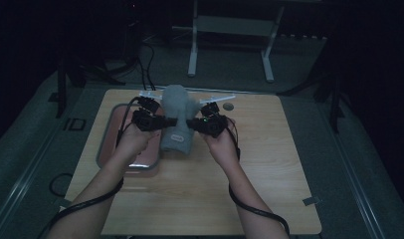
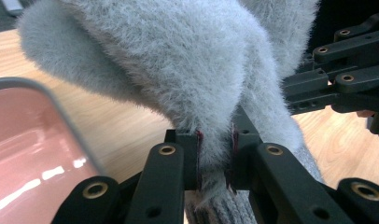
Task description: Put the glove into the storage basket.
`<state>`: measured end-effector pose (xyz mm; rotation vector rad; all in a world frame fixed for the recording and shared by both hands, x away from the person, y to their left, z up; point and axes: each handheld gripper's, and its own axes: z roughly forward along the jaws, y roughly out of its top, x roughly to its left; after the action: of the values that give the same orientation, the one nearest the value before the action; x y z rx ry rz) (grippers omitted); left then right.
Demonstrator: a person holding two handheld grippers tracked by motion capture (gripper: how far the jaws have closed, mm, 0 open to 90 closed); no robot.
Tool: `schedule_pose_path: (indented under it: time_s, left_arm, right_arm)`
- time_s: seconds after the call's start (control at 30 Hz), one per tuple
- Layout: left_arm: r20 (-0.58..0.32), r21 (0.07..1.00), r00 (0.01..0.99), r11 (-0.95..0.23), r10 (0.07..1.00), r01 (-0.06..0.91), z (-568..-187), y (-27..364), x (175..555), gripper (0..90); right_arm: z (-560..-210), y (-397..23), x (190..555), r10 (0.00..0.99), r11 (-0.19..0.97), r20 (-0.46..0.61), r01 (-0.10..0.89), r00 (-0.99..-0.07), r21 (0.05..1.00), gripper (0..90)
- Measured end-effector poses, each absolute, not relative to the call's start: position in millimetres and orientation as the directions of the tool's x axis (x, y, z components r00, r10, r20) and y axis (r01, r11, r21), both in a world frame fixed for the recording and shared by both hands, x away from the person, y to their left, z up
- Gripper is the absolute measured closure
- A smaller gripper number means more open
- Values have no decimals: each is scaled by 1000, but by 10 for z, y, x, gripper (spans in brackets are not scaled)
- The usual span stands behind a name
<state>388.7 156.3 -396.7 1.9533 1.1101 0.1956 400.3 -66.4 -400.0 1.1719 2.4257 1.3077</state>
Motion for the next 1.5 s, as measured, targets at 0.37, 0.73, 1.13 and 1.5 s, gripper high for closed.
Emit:
schedule_pose_path:
  time_s: [0.37,0.73,1.13,1.5]
  left_arm:
    - [-250,723,522,-202,815,661,-3936,2149,3776,797]
    - [-282,669,444,-158,850,726,-4340,2602,3806,797]
    - [-273,571,400,-188,875,799,-4808,2503,3946,795]
    - [-213,504,404,-254,890,826,-5024,2449,4020,763]
  right_arm:
    - [-3992,-27,4042,648,346,240,561,-723,752,808]
    - [-4328,563,4131,634,421,223,573,-740,703,808]
    - [-4771,779,4244,689,531,138,624,-712,573,808]
    - [-4975,887,4255,670,612,83,612,-738,501,721]
